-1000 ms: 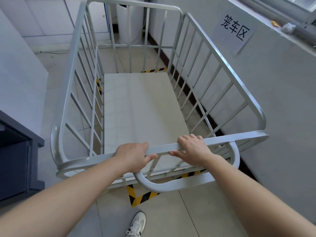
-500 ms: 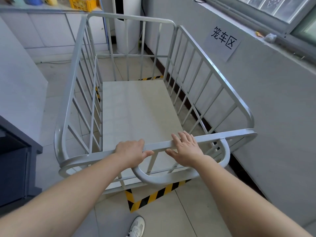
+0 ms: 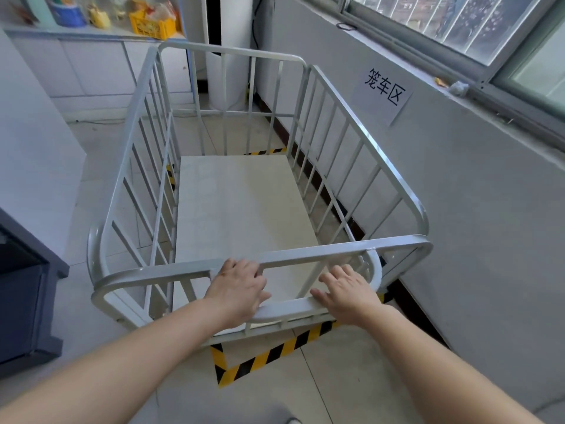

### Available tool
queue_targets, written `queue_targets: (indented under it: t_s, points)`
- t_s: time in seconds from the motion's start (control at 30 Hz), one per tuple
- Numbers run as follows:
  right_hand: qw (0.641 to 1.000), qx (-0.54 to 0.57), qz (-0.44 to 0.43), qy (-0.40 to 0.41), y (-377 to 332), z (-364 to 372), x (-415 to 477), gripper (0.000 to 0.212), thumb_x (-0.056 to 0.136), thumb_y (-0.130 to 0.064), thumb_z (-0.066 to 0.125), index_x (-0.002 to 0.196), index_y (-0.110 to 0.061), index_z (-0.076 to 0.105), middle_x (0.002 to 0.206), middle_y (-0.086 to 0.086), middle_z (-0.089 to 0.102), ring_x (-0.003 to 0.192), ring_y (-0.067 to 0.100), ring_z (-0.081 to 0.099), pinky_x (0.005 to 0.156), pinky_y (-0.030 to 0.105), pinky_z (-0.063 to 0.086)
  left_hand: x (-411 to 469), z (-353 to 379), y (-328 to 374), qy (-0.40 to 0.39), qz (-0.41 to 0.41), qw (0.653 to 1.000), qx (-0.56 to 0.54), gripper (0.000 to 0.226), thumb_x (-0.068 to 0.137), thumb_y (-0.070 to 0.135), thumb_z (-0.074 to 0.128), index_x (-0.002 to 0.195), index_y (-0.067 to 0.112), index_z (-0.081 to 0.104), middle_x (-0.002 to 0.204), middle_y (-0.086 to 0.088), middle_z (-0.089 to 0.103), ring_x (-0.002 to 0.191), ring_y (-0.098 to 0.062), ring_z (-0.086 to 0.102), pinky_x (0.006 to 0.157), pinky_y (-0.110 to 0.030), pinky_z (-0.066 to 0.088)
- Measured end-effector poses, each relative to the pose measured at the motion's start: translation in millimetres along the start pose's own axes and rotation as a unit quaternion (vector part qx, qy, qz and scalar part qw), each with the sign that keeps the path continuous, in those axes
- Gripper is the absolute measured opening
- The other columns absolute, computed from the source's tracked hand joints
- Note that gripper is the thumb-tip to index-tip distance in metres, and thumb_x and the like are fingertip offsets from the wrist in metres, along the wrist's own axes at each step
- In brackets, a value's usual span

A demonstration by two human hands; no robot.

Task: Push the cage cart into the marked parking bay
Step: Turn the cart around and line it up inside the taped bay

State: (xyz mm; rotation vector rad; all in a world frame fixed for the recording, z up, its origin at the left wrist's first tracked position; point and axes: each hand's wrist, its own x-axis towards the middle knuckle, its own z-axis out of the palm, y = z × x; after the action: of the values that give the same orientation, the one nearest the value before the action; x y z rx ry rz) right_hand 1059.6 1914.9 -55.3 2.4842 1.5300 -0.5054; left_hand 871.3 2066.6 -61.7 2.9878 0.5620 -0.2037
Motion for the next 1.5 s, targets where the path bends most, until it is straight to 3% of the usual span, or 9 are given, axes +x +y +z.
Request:
queue_targets:
  t_s: [0.17,0.3,0.47,0.6,0.73,0.93,1.07,1.27,1.5]
  points:
    - [0.993,-0.002,-0.063,-0.098,10,-8,7,0.054,0.097,-0.057,0.016,0.123,-0.03,0.055,0.108,0.005,0.059,0.106,0.024,0.045,0.091,0.04,0.04,6,9,15,-0.088,-0.077,0.986,-0.123,0.049,0.097,0.053,0.023,0.095,0.022,0.061,0.092,0.002,0.059,0.088,-0.02,0.054,0.083,-0.04,0.045]
    - [0.985,0.055,-0.064,-0.15,12,-14,9,0.073,0.092,-0.067,0.013,0.104,-0.017,0.065,0.093,0.008,0.066,0.088,0.025,0.059,0.079,0.041,0.05,11,3,25,-0.137,-0.114,0.968,-0.178,0.058,0.095,0.059,0.019,0.075,0.017,0.054,0.074,0.002,0.055,0.07,-0.015,0.052,0.069,-0.034,0.043]
    - [0.976,0.056,-0.083,-0.192,18,-22,14,0.07,0.091,-0.069,0.015,0.094,-0.017,0.061,0.082,0.001,0.055,0.081,0.022,0.051,0.072,0.035,0.042,15,-1,36,-0.245,-0.144,0.932,-0.223,0.065,0.084,0.076,0.02,0.076,0.025,0.058,0.068,0.001,0.069,0.059,-0.014,0.063,0.075,-0.032,0.052]
    - [0.964,0.057,-0.101,-0.241,19,-27,16,0.072,0.093,-0.065,0.017,0.116,-0.012,0.06,0.1,0.011,0.06,0.09,0.024,0.051,0.077,0.035,0.039,21,-4,37,-0.305,-0.162,0.904,-0.25,0.073,0.079,0.081,0.024,0.079,0.016,0.057,0.064,-0.001,0.064,0.053,-0.017,0.055,0.069,-0.031,0.05]
    - [0.946,0.009,-0.151,-0.288,21,-35,21,0.049,0.102,-0.045,0.02,0.142,-0.023,0.038,0.1,0.013,0.051,0.099,0.031,0.052,0.085,0.039,0.041,29,-4,33,-0.355,-0.162,0.879,-0.274,0.073,0.075,0.084,0.025,0.08,0.017,0.055,0.069,-0.002,0.06,0.056,-0.017,0.051,0.063,-0.027,0.046]
    - [0.924,0.019,-0.148,-0.351,28,-34,36,0.052,0.099,-0.055,0.017,0.142,-0.031,0.033,0.089,0.015,0.058,0.076,0.029,0.062,0.083,0.042,0.055,41,-3,29,-0.4,-0.128,0.875,-0.24,0.081,0.067,0.09,0.019,0.079,0.018,0.055,0.076,-0.006,0.062,0.068,-0.023,0.057,0.078,-0.036,0.051]
    - [0.922,0.033,-0.154,-0.354,30,-31,45,0.07,0.09,-0.07,0.015,0.131,-0.021,0.045,0.081,0.014,0.062,0.063,0.024,0.059,0.073,0.037,0.053,46,-7,29,-0.413,-0.122,0.87,-0.238,0.078,0.079,0.081,0.019,0.088,0.014,0.058,0.078,-0.006,0.063,0.064,-0.019,0.055,0.066,-0.029,0.045]
    - [0.908,0.012,-0.199,-0.369,42,-38,50,0.046,0.098,-0.055,0.016,0.135,-0.034,0.034,0.085,0.019,0.063,0.069,0.028,0.059,0.083,0.044,0.055,58,-22,43,-0.42,-0.135,0.864,-0.244,0.078,0.089,0.07,0.021,0.104,0.003,0.059,0.07,-0.001,0.053,0.057,-0.015,0.048,0.053,-0.022,0.038]
    - [0.91,0.023,-0.156,-0.384,82,-43,64,0.074,0.091,-0.069,0.017,0.128,-0.012,0.046,0.083,0.018,0.064,0.072,0.028,0.063,0.084,0.041,0.056,90,-18,65,-0.417,-0.16,0.85,-0.278,0.073,0.08,0.08,0.024,0.082,0.013,0.054,0.073,-0.006,0.056,0.058,-0.02,0.05,0.059,-0.029,0.046]
